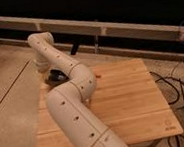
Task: Drag the ceramic bowl in a circle
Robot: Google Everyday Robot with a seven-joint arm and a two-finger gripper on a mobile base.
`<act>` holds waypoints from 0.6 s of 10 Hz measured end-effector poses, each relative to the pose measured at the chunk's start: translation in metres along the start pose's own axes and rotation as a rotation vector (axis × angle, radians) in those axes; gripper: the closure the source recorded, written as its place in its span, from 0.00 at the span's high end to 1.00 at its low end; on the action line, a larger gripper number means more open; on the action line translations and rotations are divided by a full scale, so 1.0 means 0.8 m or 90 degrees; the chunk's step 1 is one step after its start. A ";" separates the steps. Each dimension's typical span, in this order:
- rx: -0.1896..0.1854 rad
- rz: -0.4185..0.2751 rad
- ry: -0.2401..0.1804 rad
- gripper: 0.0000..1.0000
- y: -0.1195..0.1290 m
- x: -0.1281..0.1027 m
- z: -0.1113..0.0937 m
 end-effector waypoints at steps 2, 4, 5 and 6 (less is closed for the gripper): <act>-0.001 -0.025 -0.014 0.00 0.017 -0.012 -0.010; -0.001 -0.047 -0.009 0.00 0.035 -0.015 -0.010; 0.001 -0.053 -0.004 0.00 0.041 -0.013 -0.009; 0.005 -0.055 0.009 0.00 0.047 -0.003 -0.007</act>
